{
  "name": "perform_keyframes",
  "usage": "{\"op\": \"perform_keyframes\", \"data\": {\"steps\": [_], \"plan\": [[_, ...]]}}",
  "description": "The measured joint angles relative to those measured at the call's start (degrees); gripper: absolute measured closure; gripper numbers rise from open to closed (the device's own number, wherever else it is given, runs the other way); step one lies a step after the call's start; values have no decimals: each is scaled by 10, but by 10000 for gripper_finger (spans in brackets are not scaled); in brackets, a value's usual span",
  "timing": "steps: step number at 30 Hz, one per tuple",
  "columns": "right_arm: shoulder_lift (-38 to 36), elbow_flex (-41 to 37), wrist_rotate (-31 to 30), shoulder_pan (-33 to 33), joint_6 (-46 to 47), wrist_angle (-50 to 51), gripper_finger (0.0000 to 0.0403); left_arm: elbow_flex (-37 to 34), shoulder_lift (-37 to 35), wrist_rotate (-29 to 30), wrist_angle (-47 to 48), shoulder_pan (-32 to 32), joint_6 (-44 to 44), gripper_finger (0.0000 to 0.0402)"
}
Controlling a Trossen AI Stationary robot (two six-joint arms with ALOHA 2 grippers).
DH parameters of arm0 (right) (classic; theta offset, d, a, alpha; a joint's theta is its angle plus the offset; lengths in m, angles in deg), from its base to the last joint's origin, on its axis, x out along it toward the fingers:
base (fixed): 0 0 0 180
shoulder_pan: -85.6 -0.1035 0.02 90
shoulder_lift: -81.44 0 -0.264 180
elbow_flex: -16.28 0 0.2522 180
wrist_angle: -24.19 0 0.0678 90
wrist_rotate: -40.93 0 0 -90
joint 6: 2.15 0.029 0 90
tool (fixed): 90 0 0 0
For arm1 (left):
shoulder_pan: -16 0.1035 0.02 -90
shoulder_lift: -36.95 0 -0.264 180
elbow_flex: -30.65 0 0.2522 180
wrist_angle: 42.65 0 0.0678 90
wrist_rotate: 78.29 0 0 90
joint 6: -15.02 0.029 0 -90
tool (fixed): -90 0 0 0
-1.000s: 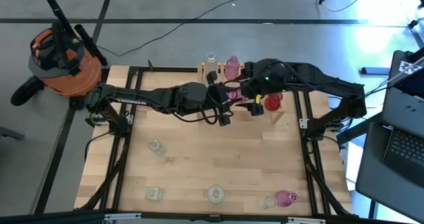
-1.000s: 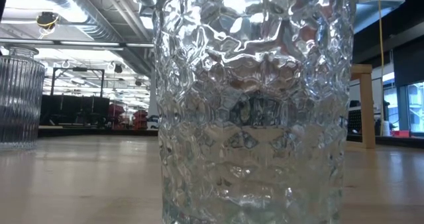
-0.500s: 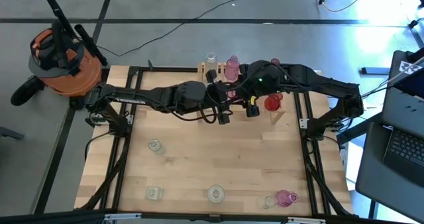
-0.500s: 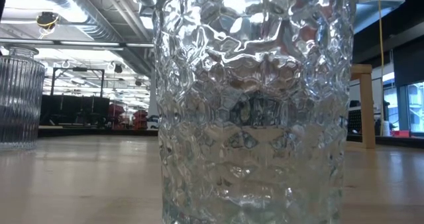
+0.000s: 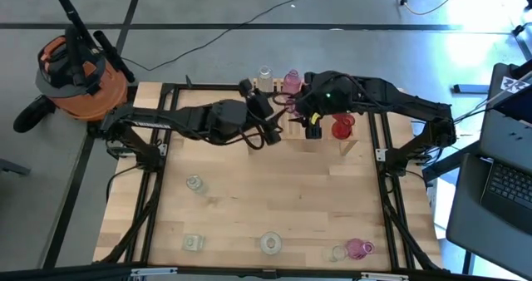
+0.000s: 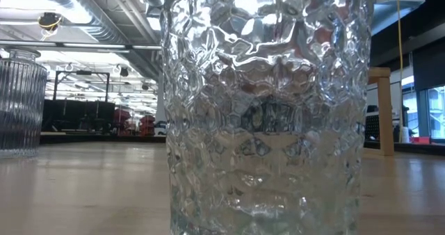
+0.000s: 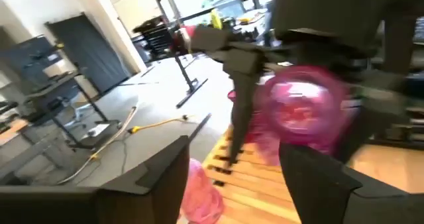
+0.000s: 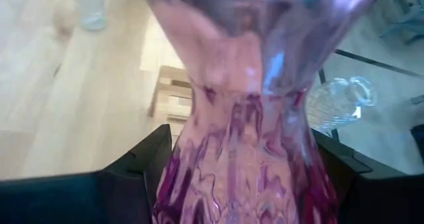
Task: Sort vases onto shelf
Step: Put the top pink vase on the shelf aligned with the other pink vase
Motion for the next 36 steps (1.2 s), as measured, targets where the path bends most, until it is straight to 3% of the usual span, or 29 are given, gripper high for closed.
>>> {"op": "perform_keyframes", "data": {"steps": [7,11,17,21,24,28,36], "plan": [[1,-1,-17,-2,47,-36,170,1,-55,108,49,1,-9,146],[-9,-49,-57,-24,92,-120,170,0,-92,139,156,7,-45,144],[-42,-216,-150,-77,210,-340,170,0,-159,85,345,39,-162,146],[-43,-310,-276,-108,316,-449,170,-2,-178,67,403,60,-168,150],[-31,-337,-375,-124,403,-467,170,0,-192,54,406,71,-157,150],[-1,-338,-469,-141,437,-457,170,0,-200,29,407,80,-130,151],[56,-337,-537,-141,486,-463,170,0,-204,21,410,80,-83,151]]}}
